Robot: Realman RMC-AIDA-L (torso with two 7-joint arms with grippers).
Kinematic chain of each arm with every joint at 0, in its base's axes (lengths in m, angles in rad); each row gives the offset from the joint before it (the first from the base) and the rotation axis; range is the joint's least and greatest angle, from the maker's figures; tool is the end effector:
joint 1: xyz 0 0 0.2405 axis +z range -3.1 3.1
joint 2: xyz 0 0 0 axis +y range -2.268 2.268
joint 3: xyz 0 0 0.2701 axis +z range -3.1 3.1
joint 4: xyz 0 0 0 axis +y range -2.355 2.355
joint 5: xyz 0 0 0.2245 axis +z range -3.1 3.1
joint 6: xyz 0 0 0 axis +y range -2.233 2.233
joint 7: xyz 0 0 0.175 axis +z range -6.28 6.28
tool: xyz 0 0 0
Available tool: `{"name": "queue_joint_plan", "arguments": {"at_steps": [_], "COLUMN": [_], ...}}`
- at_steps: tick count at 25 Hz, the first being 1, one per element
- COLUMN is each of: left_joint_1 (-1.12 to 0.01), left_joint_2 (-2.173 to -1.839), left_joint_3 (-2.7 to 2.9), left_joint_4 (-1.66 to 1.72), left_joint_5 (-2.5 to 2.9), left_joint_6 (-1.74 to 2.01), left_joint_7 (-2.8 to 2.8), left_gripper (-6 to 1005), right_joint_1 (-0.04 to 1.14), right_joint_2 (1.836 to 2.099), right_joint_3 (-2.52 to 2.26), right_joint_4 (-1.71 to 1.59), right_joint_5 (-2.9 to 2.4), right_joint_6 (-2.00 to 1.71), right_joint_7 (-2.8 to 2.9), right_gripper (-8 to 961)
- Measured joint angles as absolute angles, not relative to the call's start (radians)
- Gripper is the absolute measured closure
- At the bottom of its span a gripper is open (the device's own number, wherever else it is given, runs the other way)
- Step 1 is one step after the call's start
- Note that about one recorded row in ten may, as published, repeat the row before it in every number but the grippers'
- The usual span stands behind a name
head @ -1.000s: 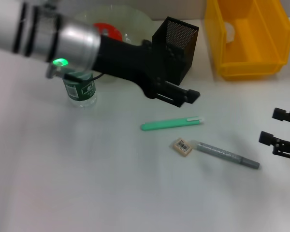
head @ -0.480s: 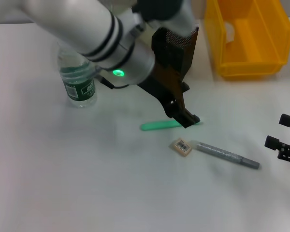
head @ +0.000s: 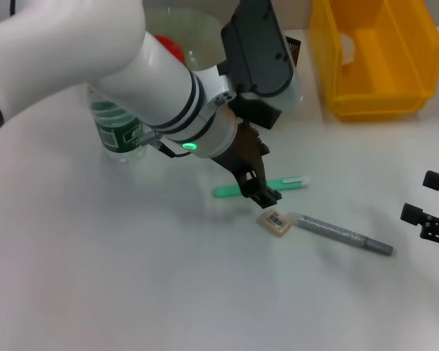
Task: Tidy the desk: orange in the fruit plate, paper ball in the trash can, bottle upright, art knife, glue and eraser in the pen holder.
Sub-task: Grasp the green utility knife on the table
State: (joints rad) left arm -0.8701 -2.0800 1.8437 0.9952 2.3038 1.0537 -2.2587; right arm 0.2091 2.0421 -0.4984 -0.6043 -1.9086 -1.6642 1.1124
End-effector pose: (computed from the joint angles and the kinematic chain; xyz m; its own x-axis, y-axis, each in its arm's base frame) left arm -0.1158 0.3970 -0.1587 0.9590 0.0735 -0.2737 0.0107 -0.9745 -0.2243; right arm 0.3690 0.2605 0.0105 0.7107 -0.3045 -0.6342 -0.5992 -0.7343 -0.3189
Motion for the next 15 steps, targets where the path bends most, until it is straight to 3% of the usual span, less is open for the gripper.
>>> {"name": "queue_joint_plan", "arguments": {"at_steps": [15], "left_joint_1": [-0.865], "left_joint_2": [-2.08], "left_joint_3": [1.917], "left_joint_4": [0.917], "left_joint_5": [2.309], "left_joint_6": [0.946], "left_joint_7": [-2.244], "left_gripper": [482], "right_joint_1": [0.225], "right_joint_2": [2.047], "right_joint_3": [-0.498], "right_joint_4": [-0.604], "right_joint_5": [-1.907], "right_joint_6": [-1.658], "right_joint_7": [1.112], "right_gripper": [133]}}
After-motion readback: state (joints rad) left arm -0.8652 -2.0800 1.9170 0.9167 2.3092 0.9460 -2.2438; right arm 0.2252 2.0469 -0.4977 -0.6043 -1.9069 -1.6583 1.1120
